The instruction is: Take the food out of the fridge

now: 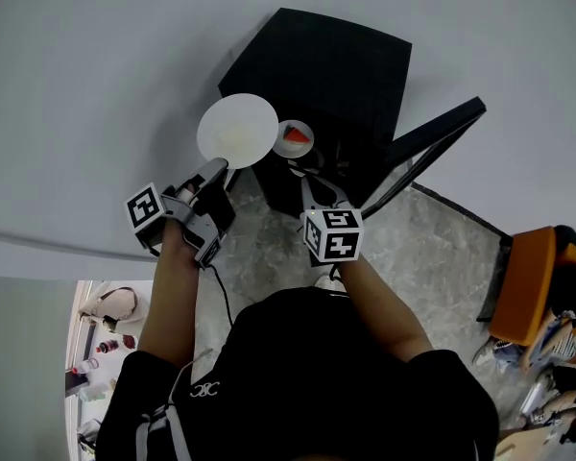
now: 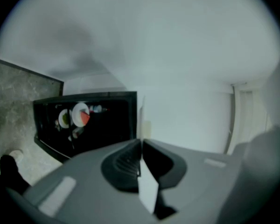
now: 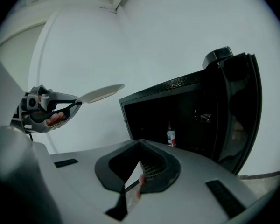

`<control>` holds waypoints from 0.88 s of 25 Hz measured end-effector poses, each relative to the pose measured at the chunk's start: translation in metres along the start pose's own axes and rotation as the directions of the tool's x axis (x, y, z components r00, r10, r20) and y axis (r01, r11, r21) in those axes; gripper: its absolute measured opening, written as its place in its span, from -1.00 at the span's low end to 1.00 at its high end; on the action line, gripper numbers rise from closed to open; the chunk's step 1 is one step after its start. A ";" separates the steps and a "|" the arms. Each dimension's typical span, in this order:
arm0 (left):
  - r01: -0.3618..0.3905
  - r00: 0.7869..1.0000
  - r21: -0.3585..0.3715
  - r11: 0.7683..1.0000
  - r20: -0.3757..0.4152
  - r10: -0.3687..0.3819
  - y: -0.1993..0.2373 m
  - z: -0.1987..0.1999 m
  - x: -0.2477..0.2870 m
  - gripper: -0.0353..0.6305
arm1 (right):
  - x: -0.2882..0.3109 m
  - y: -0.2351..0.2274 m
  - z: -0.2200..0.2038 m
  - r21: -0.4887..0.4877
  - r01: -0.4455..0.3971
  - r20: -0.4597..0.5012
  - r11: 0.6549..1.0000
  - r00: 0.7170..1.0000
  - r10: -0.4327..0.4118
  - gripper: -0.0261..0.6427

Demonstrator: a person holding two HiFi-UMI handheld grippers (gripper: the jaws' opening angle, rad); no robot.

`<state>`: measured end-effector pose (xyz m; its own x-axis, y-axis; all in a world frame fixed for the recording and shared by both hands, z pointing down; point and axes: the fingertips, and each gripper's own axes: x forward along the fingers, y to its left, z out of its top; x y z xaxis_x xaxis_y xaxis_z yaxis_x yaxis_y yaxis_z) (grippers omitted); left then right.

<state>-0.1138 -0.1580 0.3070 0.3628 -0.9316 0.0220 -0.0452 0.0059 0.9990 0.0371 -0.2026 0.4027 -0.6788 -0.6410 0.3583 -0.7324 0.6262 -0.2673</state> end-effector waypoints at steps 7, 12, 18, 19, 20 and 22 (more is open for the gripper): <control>0.010 1.000 0.024 1.000 0.026 -0.010 -0.010 0.024 0.026 -0.87 | -0.011 -0.002 0.000 -0.010 0.002 0.009 1.000 1.000 -0.002 -0.94; 0.032 0.999 0.042 0.999 0.030 -0.033 -0.010 0.034 0.037 -0.87 | -0.021 0.009 -0.015 -0.028 -0.004 0.003 1.000 1.000 0.004 -0.94; -0.010 1.000 0.017 1.000 0.029 0.010 -0.011 0.051 0.090 -0.87 | -0.019 -0.008 -0.012 -0.030 0.027 -0.022 0.999 0.999 -0.028 -0.94; -0.018 0.999 0.010 1.000 0.036 0.018 -0.009 0.055 0.093 -0.87 | -0.019 -0.010 -0.012 -0.024 0.035 -0.021 0.999 0.999 -0.035 -0.94; -0.024 0.999 -0.002 1.000 0.044 0.024 -0.007 0.058 0.095 -0.87 | -0.020 -0.012 -0.013 -0.019 0.042 -0.021 0.999 0.999 -0.043 -0.94; -0.030 0.998 -0.026 0.999 0.057 0.032 -0.004 0.063 0.100 -0.86 | -0.021 -0.015 -0.014 -0.010 0.057 -0.022 0.998 0.998 -0.057 -0.94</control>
<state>-0.1359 -0.2738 0.3030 0.3071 -0.9503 0.0511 -0.0324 0.0432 0.9985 0.0635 -0.1925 0.4120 -0.6347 -0.6658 0.3923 -0.7691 0.5934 -0.2375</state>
